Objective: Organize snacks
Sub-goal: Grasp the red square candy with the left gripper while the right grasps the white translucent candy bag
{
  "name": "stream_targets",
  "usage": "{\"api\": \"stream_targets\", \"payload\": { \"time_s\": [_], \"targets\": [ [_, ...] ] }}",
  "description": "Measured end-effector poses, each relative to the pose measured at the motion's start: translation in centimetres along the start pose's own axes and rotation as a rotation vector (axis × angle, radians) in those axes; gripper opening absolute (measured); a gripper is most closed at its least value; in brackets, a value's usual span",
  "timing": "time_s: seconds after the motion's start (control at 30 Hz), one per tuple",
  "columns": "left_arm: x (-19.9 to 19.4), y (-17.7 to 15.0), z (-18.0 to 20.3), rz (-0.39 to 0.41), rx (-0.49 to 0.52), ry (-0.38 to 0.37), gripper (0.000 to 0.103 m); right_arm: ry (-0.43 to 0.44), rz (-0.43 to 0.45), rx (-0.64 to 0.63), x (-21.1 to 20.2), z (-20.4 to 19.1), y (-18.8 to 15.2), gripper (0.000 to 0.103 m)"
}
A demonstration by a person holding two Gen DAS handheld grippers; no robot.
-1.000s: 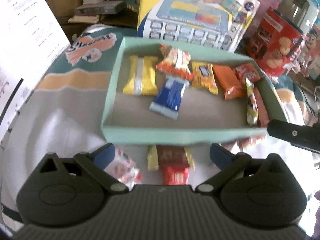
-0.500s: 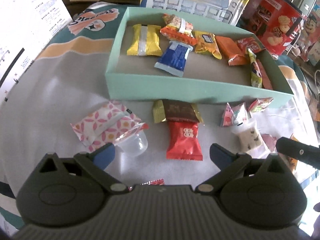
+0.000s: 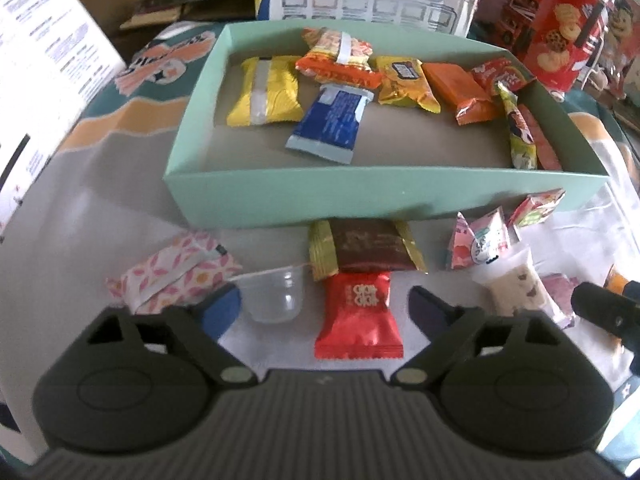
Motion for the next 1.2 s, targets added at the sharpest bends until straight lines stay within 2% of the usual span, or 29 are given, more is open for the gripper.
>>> {"api": "stream_targets", "payload": {
  "time_s": [0.03,0.07,0.17,0.23,0.3,0.4,0.47,0.6,0.77,0.9,1.0,1.2],
  "targets": [
    [0.0,0.1,0.0,0.005,0.004,-0.007,0.067,-0.001,-0.002,-0.013,0.1,-0.1,-0.1,0.088],
    [0.1,0.0,0.1,-0.001,0.014,-0.019,0.062,0.003,-0.005,-0.025,0.2,-0.3,-0.2,0.087],
    [-0.3,-0.1,0.2,0.003,0.038,-0.052,0.058,0.02,-0.016,-0.054,0.8,-1.2,-0.4,0.085],
    [-0.6,-0.4,0.1,-0.002,0.042,-0.09,0.045,0.045,-0.023,-0.077,1.2,-2.1,-0.5,0.083],
    [-0.8,-0.7,0.0,-0.018,0.04,-0.115,0.044,0.069,-0.029,-0.108,1.7,-3.1,-0.5,0.082],
    [-0.9,-1.3,-0.4,-0.036,0.036,-0.132,0.043,0.109,-0.046,-0.146,2.9,-4.5,-0.8,0.067],
    [-1.0,-1.6,-0.8,-0.047,0.023,-0.138,0.044,0.11,-0.06,-0.172,3.8,-5.1,-1.1,0.063],
    [-1.2,-2.2,-1.7,-0.055,0.008,-0.126,0.049,0.099,-0.067,-0.209,4.5,-5.3,-1.7,0.034],
    [-1.6,-1.7,-1.4,-0.028,0.034,-0.08,0.057,0.116,-0.076,-0.191,3.7,-5.1,-2.1,0.034],
    [-2.7,-0.5,-0.7,0.063,0.073,-0.027,0.057,0.128,-0.083,-0.177,2.9,-4.8,-2.7,0.034],
    [-3.3,-0.3,-0.2,0.085,0.097,-0.065,0.057,0.137,-0.086,-0.157,2.4,-4.4,-3.0,0.034],
    [-1.7,-1.3,1.5,0.023,0.148,-0.112,0.053,0.14,-0.086,-0.117,1.9,-3.9,-3.4,0.034]
  ]
}}
Point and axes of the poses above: each gripper's, at about its wrist camera, not at the fingertips, and x roughly the way its jaws point, z to its right, y to its top, the point moved 6 cm from there along x, roughly the way its jaws point, and after that the axes turned 13 degrees about z, right-handed, at the moved point
